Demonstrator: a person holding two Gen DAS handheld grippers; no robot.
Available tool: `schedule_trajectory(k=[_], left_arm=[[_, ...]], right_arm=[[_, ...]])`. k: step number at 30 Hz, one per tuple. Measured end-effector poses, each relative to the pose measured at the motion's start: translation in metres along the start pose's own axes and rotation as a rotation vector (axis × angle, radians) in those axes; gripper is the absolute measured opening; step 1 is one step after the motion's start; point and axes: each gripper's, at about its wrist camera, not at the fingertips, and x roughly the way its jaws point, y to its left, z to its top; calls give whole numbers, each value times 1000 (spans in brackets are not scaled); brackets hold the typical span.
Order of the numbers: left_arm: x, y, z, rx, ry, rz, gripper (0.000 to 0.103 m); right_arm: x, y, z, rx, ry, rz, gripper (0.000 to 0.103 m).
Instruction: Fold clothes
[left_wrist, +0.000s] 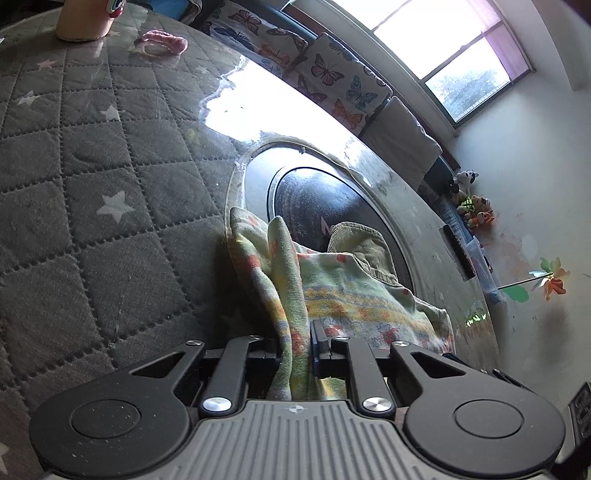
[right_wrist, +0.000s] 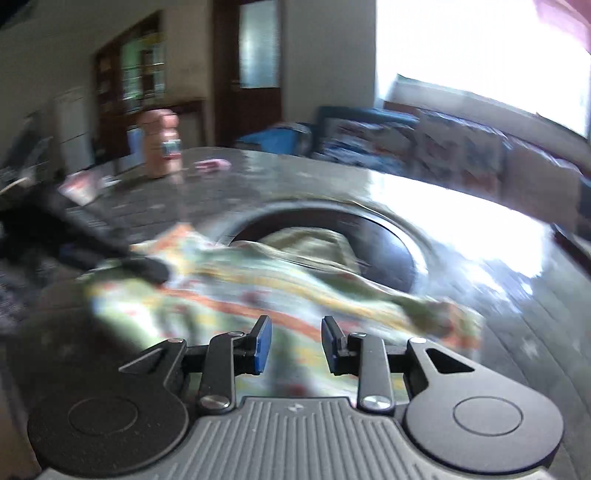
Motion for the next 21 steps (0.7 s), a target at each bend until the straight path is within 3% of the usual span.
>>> schedule_trajectory(k=[4,5,9,12,16,21], left_arm=[[0,0,-1,5,-2,4,15],[2,-2,-2,7,-3,6,15],[2,-4,-3,14,-6,12,15],[2,-5,-3,19,-7,17,15],[2,-7,-3,29,-10,25,15],[4,-9,-3,41,-15,35,15]], right_arm=[[18,-33,-8,75,31,-58,30],[19,-39,-11,86,28,-72,38],[15,-57,-12,126,0,-147,40],[16,-72,-12,163,-14,-197,47],[20,-81,-13,212,-16,-187,58],[25,-93,-15,274,-18,-173,56]])
